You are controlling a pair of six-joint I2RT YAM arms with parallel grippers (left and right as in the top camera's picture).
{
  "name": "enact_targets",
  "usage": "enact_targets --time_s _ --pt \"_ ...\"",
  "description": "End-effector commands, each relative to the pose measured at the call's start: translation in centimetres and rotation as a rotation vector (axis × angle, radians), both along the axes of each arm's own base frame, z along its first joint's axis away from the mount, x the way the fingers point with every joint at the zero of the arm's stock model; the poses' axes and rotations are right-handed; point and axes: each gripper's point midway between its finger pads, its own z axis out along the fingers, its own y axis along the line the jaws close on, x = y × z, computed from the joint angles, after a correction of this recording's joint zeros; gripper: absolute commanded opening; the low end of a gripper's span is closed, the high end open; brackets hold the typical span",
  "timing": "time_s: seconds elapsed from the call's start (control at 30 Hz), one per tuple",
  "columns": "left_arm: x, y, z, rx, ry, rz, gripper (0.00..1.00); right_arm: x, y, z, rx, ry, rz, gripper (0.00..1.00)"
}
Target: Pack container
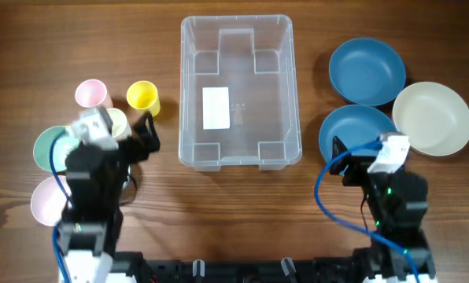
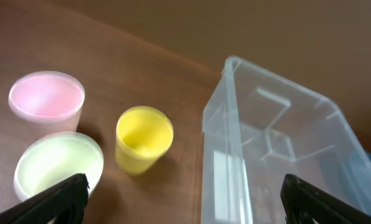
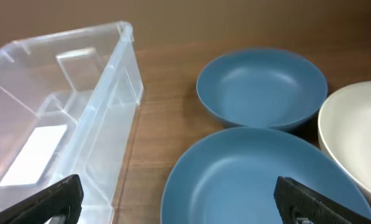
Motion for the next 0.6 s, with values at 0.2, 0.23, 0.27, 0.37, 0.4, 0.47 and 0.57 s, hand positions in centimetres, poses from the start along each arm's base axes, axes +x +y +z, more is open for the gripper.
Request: enact_targets --time_s 0.2,0.23,0.27,0.37,0.4,0.47,0.57 --pt "5.4 -2.7 9.8 -0.013 0.066 -0.159 1.00 2.4 2.4 4.0 0.062 0.298 0.116 1.00" --pt "5.8 -2.3 9.7 -0.005 0.119 -0.141 1.00 2.6 2.4 4.4 0.062 0.301 0.115 1.00" --pt "6.1 -2.0 9.2 0.002 0.184 -0.123 1.00 2.7 2.4 4.7 0.064 0.301 0.113 1.00" --pt "7.0 -1.3 7.5 0.016 0.342 -0.084 1.00 3.1 1.5 5.0 0.104 0.337 0.024 1.00" --pt "7.3 -1.2 6.7 0.017 0.398 -0.081 1.00 3.1 0.9 4.9 0.114 0.373 -0.017 1.00" --pt "8.0 -1.2 5.7 0.015 0.461 -0.082 1.00 3.0 0.3 4.7 0.104 0.432 -0.047 1.00" --pt "8.2 -1.2 4.9 0.014 0.485 -0.082 1.00 3.4 -1.2 5.2 0.066 0.566 -0.115 1.00"
